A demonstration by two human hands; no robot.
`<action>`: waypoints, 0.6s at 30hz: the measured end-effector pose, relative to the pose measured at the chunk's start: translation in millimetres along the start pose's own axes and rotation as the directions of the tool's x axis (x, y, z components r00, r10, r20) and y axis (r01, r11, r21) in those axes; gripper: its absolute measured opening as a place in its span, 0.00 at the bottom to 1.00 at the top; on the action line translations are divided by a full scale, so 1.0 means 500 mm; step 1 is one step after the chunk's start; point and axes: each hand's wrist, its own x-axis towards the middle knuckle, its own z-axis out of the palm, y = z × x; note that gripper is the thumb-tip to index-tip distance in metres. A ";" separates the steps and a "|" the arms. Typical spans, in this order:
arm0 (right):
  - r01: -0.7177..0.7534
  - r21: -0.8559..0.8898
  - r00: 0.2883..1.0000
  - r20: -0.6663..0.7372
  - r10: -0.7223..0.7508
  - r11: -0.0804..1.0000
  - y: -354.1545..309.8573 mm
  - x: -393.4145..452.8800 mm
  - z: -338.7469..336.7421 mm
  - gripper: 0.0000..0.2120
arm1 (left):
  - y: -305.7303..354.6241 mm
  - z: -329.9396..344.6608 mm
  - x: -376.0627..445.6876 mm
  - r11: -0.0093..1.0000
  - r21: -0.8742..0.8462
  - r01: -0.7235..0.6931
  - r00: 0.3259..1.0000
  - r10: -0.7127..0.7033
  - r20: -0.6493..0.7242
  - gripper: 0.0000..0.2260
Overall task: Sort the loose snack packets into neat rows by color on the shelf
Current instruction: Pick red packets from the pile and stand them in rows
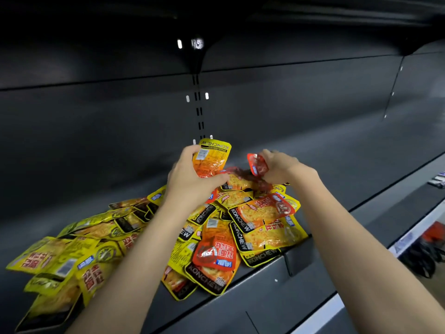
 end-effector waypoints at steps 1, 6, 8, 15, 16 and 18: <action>0.029 0.017 0.999 -0.046 -0.028 0.999 -0.015 -0.007 -0.010 0.26 | 0.000 -0.006 -0.009 1.000 -0.028 0.004 1.000 -0.005 -0.029 0.30; 0.241 0.353 0.964 -0.196 -0.180 0.904 -0.115 -0.090 -0.053 0.33 | 0.002 -0.049 -0.083 0.996 -0.092 -0.003 0.969 -0.020 -0.245 0.23; 0.330 0.522 0.941 -0.246 -0.232 0.787 -0.164 -0.143 -0.056 0.30 | -0.010 -0.076 -0.120 0.968 -0.250 0.034 0.946 -0.112 -0.304 0.21; 0.334 0.761 0.942 -0.294 -0.163 0.556 -0.322 -0.271 0.021 0.22 | -0.069 -0.204 -0.228 0.718 -0.675 0.169 0.955 -0.288 -0.068 0.26; 0.330 0.785 0.944 -0.290 -0.160 0.525 -0.345 -0.282 0.031 0.22 | -0.077 -0.229 -0.242 0.720 -0.672 0.175 0.962 -0.270 -0.039 0.31; 0.316 0.830 0.949 -0.271 -0.163 0.460 -0.387 -0.297 0.049 0.20 | -0.097 -0.278 -0.268 0.745 -0.639 0.190 0.964 -0.264 -0.020 0.33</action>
